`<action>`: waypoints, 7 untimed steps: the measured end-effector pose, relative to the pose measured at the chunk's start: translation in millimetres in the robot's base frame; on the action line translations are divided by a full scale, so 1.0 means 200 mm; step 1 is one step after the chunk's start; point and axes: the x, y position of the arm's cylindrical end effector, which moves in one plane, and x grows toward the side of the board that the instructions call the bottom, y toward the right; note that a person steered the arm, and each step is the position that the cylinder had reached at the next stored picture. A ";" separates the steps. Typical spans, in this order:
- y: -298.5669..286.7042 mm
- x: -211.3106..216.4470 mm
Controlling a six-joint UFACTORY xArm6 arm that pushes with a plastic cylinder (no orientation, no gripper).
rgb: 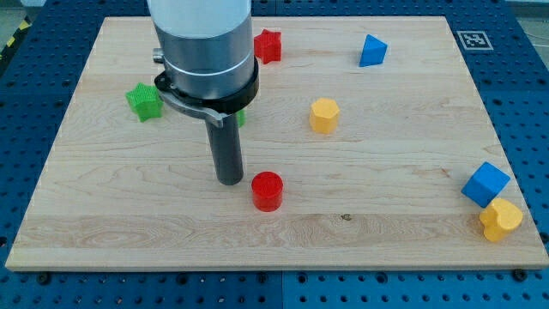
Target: Drag the red circle to the left side of yellow heart
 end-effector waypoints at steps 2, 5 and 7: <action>0.27 0.11; 0.84 0.11; 0.84 0.19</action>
